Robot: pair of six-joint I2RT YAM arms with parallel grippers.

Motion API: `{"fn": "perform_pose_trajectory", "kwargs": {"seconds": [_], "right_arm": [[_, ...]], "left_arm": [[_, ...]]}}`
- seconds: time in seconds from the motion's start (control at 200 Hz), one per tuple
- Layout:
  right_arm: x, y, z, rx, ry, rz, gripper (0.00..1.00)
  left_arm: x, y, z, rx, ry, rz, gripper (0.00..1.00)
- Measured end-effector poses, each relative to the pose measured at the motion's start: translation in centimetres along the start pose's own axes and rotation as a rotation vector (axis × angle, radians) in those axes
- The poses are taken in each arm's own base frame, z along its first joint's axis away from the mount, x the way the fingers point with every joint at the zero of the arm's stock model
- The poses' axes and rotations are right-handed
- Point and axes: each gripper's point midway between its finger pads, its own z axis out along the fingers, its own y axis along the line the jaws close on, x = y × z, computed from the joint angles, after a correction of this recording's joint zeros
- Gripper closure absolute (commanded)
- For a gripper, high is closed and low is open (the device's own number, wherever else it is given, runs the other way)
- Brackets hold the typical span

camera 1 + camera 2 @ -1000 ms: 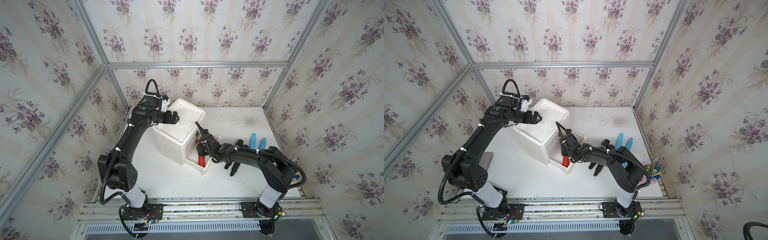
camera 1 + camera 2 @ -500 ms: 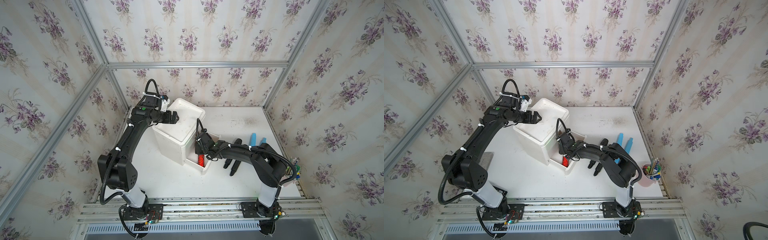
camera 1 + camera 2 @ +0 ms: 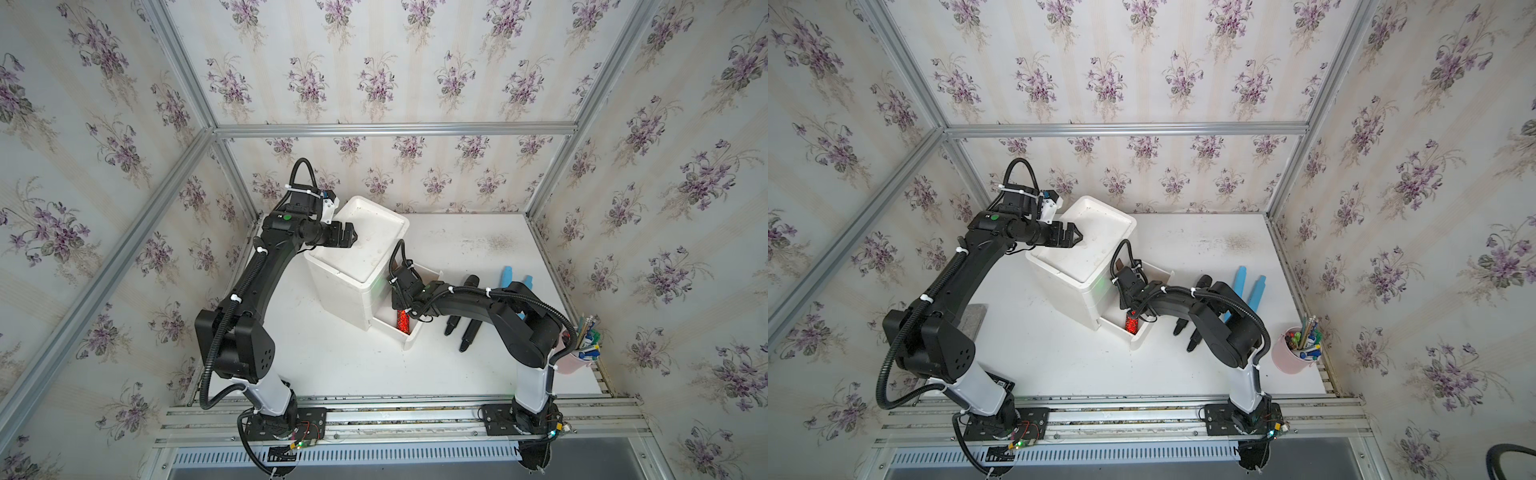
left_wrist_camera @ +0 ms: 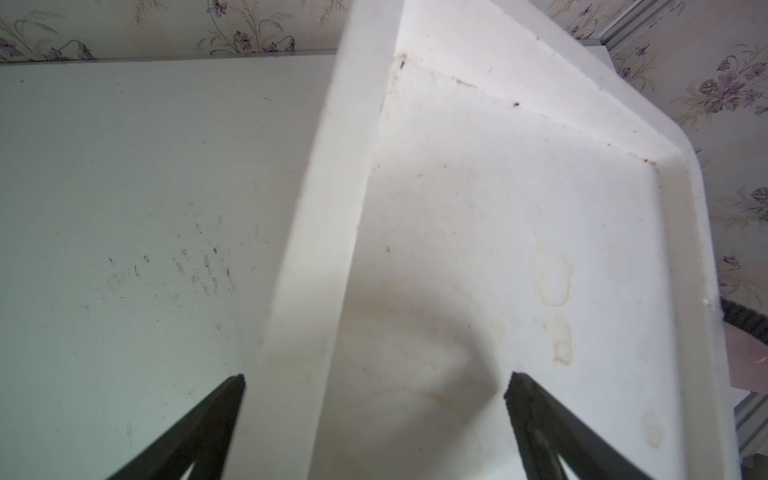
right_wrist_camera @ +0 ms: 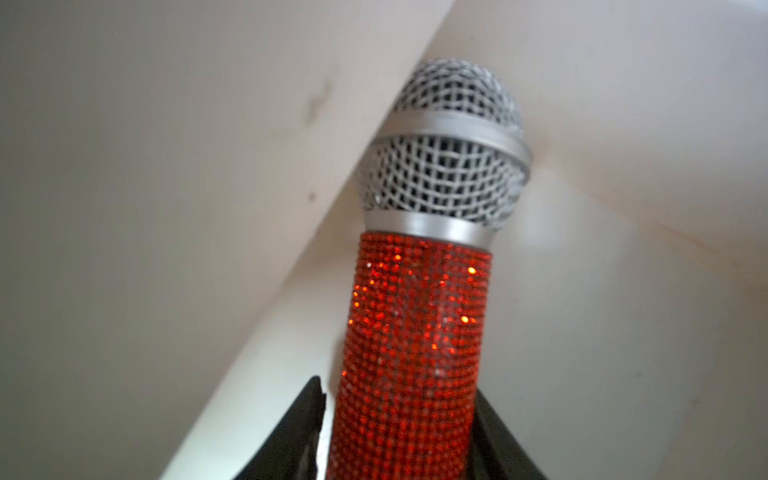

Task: Take the microphone out of the drawer
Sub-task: Pick up the microphone from the drawer.

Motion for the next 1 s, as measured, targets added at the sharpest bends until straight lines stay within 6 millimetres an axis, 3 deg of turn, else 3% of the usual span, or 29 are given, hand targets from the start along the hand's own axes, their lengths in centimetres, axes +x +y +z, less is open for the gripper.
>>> {"fn": "perform_pose_trajectory", "kwargs": {"seconds": [0.2, 0.365, 0.619, 0.844, 0.999], "right_arm": [[-0.7, 0.0, -1.0, -0.02, -0.014, 0.024, 0.69], [-1.2, -0.4, -1.9, -0.024, -0.019, 0.034, 0.71], [-1.6, -1.3, -3.0, -0.041, -0.03, 0.062, 0.83], [-2.0, -2.7, -3.3, -0.088, -0.062, 0.167, 1.0], [-2.0, -2.8, -4.1, -0.128, -0.074, 0.222, 1.0]], "left_arm": [[0.1, -0.2, 0.0, 0.009, 0.003, -0.004, 0.01], [0.2, -0.1, 0.0, 0.006, 0.008, -0.006, 0.01], [0.3, -0.3, 0.0, 0.015, 0.013, -0.014, 0.01], [0.4, -0.7, -0.1, 0.038, 0.019, -0.023, 0.01], [0.4, -1.1, -0.1, 0.056, 0.02, -0.022, 0.01]]}}
